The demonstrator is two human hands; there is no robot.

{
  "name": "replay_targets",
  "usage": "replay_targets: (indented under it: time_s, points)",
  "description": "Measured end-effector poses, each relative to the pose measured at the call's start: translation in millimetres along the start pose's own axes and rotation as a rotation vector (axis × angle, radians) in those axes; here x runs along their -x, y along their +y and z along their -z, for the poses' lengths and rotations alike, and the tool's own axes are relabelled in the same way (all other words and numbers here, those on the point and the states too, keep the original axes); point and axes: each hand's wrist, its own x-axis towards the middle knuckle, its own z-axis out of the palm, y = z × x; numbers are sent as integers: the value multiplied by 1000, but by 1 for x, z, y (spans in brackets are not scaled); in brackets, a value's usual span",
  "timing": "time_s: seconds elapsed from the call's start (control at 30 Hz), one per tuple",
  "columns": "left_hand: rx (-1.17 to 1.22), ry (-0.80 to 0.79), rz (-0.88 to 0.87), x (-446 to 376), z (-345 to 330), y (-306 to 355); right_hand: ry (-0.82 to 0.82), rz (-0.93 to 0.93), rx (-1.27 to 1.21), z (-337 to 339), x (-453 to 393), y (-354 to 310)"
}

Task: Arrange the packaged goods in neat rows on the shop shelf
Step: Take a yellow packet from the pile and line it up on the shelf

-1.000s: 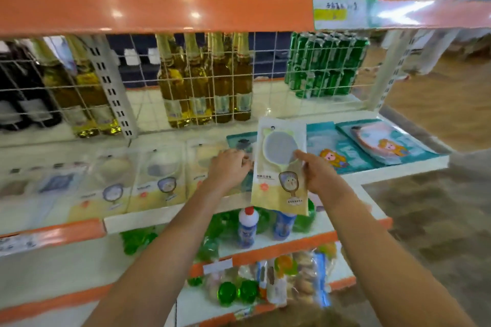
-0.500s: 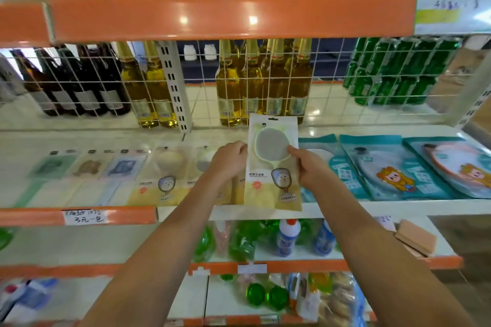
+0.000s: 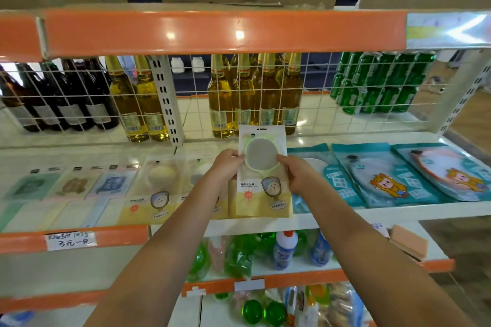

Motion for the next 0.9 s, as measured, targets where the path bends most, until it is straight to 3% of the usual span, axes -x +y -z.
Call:
replay_targets:
  time_s: [0.2,0.37,0.5,0.6,0.73,0.9]
  points:
    - [-19,20,-22,-5,-3,-3,65,19,77,12,-1,-8]
    - [-52,82,16,-13,-1,-12,132,32,342,23,1,-23]
    - [-88,128,34,-18,-3,-17,138,194,361,35,1,-17]
    - [-135,157,42,-20,-7,-17,150,294,515,41,2,-11]
    - [-293,127,27,-18,-12,-18,201,404,811,45,8,-8]
    - [-582,117,-42,-15,-12,-28,222,453,956,50,11,-4]
